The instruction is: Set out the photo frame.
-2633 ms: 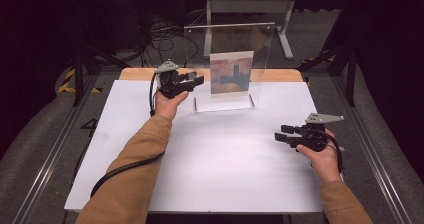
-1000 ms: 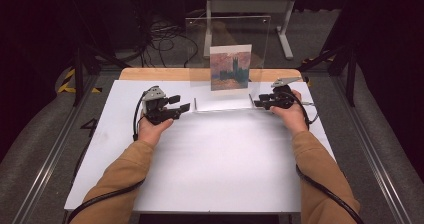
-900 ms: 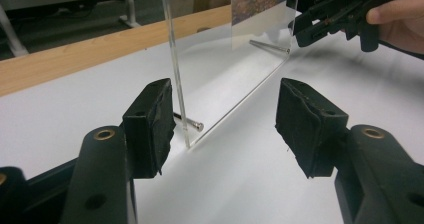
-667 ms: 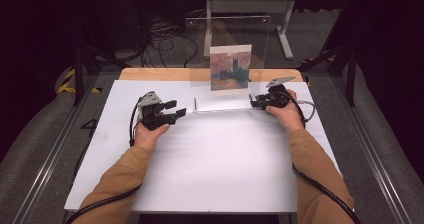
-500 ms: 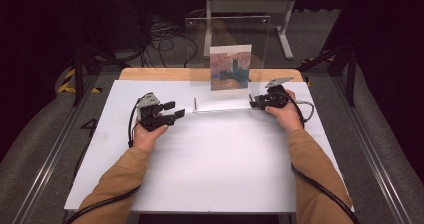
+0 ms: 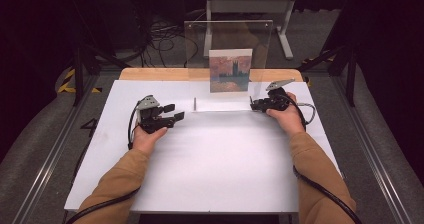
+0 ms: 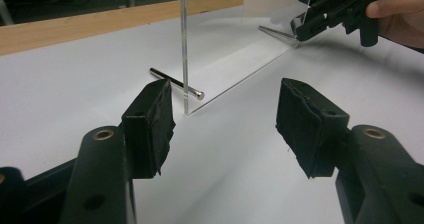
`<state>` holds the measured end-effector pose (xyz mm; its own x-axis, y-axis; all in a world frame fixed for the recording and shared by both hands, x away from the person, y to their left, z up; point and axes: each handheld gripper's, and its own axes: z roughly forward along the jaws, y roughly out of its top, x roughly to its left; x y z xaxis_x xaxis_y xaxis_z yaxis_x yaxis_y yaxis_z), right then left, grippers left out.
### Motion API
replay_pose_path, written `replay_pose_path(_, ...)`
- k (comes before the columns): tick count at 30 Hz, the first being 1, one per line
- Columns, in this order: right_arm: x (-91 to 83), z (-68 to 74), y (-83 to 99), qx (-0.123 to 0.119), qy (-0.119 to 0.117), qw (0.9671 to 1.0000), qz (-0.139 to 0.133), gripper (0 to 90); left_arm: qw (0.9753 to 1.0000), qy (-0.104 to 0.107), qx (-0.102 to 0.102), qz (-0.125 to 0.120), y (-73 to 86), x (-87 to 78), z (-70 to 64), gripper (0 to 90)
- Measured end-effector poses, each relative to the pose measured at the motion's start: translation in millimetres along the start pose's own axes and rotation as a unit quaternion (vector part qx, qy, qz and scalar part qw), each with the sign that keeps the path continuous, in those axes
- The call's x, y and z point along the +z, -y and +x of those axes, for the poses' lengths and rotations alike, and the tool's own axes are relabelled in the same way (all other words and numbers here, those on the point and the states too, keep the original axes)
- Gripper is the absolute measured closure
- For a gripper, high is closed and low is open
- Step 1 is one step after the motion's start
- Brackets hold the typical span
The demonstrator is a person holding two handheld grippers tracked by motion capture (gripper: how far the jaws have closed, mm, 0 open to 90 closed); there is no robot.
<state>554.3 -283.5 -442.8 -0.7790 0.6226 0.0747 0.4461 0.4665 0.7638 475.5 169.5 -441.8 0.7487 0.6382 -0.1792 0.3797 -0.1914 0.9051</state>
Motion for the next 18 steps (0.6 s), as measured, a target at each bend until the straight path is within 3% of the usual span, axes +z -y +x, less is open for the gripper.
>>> replay_pose_path(3,-0.3,2.1,1.1,-0.001,-0.001,1.0,0.0,69.0,1.0,0.002,-0.001,-0.001,-0.1,1.1,-1.0,39.9)
replay_pose_path(4,-0.3,2.4,1.4,0.001,-0.002,1.0,-0.001,69.1,1.0,-0.001,0.01,0.0,-0.6,0.9,0.1,39.9)
replay_pose_path(8,-0.4,2.4,0.7,-0.003,-0.002,1.0,0.002,68.8,1.0,0.003,0.007,0.001,-0.3,1.1,-0.4,39.8)
replay_pose_path(10,-0.7,2.8,-0.1,-0.005,0.004,1.0,0.002,65.0,1.0,0.004,-0.002,0.001,0.4,0.8,-1.9,39.7)
replay_pose_path(12,-3.3,3.2,-0.5,0.001,0.011,0.9999,-0.003,59.1,0.9999,0.003,0.011,0.004,0.0,-0.8,-1.0,39.5)
replay_pose_path(18,-17.1,9.1,2.2,0.018,0.024,0.9994,-0.016,44.2,0.9998,0.004,0.018,0.009,-0.2,-6.5,-5.8,38.6)
